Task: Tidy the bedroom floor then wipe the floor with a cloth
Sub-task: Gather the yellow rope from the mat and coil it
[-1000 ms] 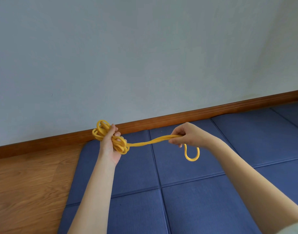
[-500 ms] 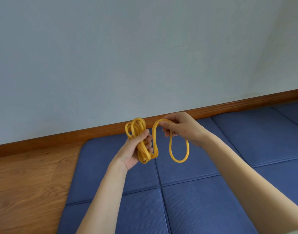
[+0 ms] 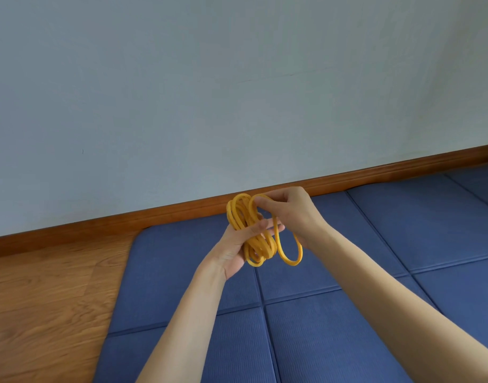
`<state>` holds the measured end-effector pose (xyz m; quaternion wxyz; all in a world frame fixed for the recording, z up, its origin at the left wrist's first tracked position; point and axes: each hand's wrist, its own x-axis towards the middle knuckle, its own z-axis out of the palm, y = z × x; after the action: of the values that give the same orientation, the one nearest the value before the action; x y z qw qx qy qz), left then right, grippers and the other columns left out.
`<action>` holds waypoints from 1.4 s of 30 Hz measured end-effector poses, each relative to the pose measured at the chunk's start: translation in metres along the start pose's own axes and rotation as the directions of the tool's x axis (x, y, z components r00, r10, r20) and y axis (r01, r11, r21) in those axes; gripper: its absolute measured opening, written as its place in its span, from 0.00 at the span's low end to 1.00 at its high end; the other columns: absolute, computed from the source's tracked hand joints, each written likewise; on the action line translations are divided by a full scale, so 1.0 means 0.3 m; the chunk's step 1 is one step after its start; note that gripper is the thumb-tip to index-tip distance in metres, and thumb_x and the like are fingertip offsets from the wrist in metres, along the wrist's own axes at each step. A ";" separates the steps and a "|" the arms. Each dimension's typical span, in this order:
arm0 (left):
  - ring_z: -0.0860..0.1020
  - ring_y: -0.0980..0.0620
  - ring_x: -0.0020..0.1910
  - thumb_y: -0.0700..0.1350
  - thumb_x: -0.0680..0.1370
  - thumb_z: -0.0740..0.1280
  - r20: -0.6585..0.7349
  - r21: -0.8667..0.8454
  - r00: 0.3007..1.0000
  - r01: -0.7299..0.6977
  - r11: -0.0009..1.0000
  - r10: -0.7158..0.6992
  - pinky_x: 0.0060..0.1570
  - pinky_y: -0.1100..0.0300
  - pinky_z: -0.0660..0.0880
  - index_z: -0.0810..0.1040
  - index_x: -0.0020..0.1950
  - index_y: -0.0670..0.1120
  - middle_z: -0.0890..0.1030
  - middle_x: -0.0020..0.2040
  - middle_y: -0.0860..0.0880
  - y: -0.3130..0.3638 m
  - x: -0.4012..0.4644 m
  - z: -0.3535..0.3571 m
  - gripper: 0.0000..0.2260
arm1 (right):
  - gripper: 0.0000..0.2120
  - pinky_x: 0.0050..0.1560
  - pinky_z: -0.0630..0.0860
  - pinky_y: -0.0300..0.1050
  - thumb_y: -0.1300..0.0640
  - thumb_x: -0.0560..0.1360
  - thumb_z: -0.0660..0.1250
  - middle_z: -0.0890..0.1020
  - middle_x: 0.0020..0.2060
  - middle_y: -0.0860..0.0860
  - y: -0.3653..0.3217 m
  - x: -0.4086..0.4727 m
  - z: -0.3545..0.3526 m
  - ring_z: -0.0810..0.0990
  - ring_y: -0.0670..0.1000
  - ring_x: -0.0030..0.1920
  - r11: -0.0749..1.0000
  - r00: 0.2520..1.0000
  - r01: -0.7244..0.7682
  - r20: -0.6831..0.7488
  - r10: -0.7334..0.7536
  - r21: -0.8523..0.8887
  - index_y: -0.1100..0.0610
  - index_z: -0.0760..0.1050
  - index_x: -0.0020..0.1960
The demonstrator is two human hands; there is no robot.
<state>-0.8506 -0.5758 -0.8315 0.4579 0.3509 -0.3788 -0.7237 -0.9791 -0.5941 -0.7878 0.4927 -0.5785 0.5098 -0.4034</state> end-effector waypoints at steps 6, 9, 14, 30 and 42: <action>0.82 0.54 0.35 0.36 0.73 0.67 -0.052 0.116 0.998 0.048 0.992 -0.042 0.36 0.61 0.79 0.78 0.47 0.46 0.84 0.35 0.51 -0.010 -0.013 0.032 0.07 | 0.10 0.46 0.78 0.39 0.61 0.78 0.63 0.81 0.45 0.50 0.013 -0.018 0.054 0.79 0.45 0.46 0.956 0.996 -0.065 -0.046 0.081 0.287 0.60 0.78 0.57; 0.82 0.56 0.35 0.35 0.75 0.65 -0.014 0.186 0.998 0.067 0.980 -0.066 0.35 0.62 0.79 0.77 0.48 0.47 0.84 0.35 0.52 -0.006 -0.011 0.036 0.07 | 0.13 0.55 0.77 0.47 0.58 0.79 0.61 0.80 0.51 0.52 0.013 -0.022 0.051 0.79 0.49 0.52 0.971 0.996 -0.060 -0.056 0.075 0.232 0.59 0.76 0.62; 0.81 0.55 0.34 0.37 0.75 0.66 -0.001 0.241 0.995 0.096 0.966 -0.099 0.36 0.62 0.79 0.78 0.45 0.46 0.83 0.34 0.50 -0.032 -0.005 0.041 0.05 | 0.13 0.60 0.75 0.53 0.58 0.80 0.59 0.79 0.54 0.62 0.013 -0.032 0.039 0.76 0.60 0.57 0.998 0.999 -0.047 -0.013 0.048 0.048 0.67 0.77 0.55; 0.83 0.45 0.39 0.38 0.65 0.69 0.138 -0.163 0.975 0.197 0.967 -0.175 0.44 0.51 0.80 0.84 0.44 0.40 0.83 0.38 0.42 -0.048 -0.032 0.023 0.10 | 0.13 0.54 0.75 0.44 0.51 0.77 0.64 0.82 0.53 0.52 -0.037 0.006 -0.050 0.78 0.59 0.58 0.966 0.959 0.039 0.282 0.036 -0.255 0.52 0.77 0.60; 0.82 0.50 0.33 0.35 0.71 0.65 -0.199 -0.390 0.957 0.121 0.913 -0.211 0.37 0.58 0.80 0.78 0.47 0.42 0.83 0.40 0.44 -0.093 -0.010 -0.063 0.07 | 0.09 0.46 0.75 0.40 0.56 0.80 0.60 0.81 0.51 0.52 0.131 0.036 -0.110 0.80 0.48 0.47 0.981 0.973 -0.177 0.133 0.187 -0.084 0.54 0.77 0.56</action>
<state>-0.8445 -0.5692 -0.8640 0.4946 0.3722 -0.1455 -0.7718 -1.0168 -0.6098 -0.8205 0.5414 -0.5733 0.5389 -0.2964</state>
